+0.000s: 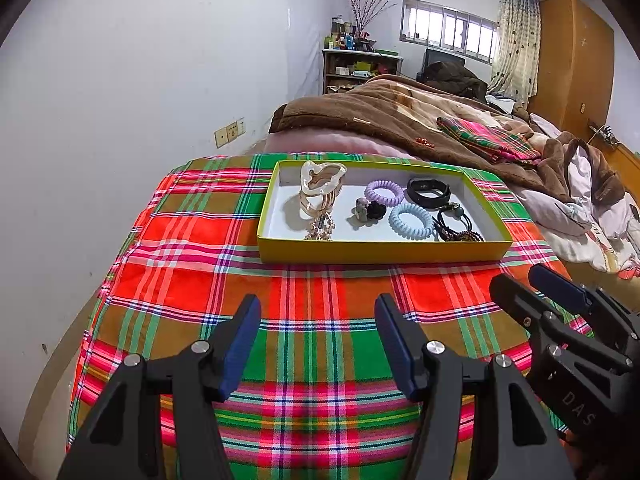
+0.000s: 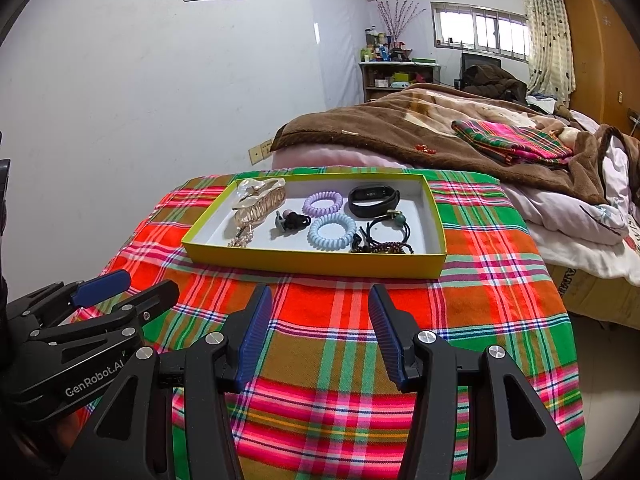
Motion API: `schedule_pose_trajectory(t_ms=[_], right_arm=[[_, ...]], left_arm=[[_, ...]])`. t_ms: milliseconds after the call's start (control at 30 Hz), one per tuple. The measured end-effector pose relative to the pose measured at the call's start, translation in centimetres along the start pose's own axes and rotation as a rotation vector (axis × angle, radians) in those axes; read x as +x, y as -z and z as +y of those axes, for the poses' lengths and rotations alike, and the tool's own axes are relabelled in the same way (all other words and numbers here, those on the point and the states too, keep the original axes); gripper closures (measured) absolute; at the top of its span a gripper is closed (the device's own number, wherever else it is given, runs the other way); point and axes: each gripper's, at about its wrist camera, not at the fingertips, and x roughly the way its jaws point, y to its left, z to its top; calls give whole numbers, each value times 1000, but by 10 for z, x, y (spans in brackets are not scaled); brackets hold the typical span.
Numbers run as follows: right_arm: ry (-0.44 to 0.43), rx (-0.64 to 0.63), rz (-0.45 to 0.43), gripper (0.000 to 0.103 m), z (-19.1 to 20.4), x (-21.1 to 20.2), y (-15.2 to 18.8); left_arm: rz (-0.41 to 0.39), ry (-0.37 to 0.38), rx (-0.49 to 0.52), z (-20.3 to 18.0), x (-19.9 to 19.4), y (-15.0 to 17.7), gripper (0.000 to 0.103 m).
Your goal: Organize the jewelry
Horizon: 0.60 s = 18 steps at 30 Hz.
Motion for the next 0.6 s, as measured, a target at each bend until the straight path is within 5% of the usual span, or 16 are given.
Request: schedule_pose_trajectory(t_ms=[600], right_arm=[[0,1,-3,52,0,0,0]], left_arm=[[7,17,-13,0,1,0,42]])
